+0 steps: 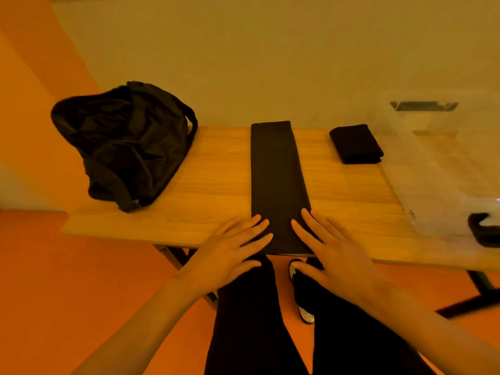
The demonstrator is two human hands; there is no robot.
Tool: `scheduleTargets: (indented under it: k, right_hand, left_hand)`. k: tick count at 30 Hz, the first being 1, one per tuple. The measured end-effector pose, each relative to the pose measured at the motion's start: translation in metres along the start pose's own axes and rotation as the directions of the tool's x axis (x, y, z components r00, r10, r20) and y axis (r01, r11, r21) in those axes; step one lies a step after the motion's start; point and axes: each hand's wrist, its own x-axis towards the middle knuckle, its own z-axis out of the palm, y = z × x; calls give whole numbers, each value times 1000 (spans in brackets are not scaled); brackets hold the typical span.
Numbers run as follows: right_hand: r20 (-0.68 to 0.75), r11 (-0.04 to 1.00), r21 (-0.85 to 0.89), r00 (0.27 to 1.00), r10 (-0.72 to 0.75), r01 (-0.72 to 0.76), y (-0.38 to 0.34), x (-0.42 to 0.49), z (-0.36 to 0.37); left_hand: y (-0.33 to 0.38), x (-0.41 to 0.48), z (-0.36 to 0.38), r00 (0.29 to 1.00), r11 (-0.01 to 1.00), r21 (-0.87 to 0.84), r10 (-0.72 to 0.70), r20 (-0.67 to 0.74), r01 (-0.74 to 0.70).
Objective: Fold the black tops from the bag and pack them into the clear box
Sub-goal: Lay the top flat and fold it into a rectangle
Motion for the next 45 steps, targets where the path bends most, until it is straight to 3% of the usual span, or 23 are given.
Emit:
scheduleTargets:
  k: [4,6,11,18,24,28,33,41,45]
  right_hand:
    - [-288,977,94,945,-155,189,15,-14,10]
    - [-361,966,94,913,-191,240,21,-16,13]
    - [-416,962,48,881,-225,268,29,-18,17]
    - [-409,936,191,890,-199,297,34,-23,8]
    - [-365,878,367,916,-168,307,34,-32,-17]
    - [-293,763,614,956,-17,201,32,-18,-41]
    - [-146,567,820,986,79,77,29,16,-66]
    - [63,434,872,931,359,-226,35,85,-50]
    - [142,443,823,884,446,-356,41,106,-37]
  left_hand:
    - [3,0,6,982,998,18,62,-178,-60]
    - [7,-1,10,974,997,38,72,-217,-65]
    - [14,-3,12,956,999,-15,40,-290,-47]
    - [17,-6,0,958,991,-124,21,-285,-59]
    - [33,-10,-30,945,874,-486,-182,-272,28]
    - [35,3,-51,907,720,-683,-360,-218,122]
    - [22,33,-65,789,464,-856,-603,-117,228]
    - [-18,86,-43,649,276,-835,-750,123,477]
    - [-39,108,-25,565,215,-770,-795,219,601]
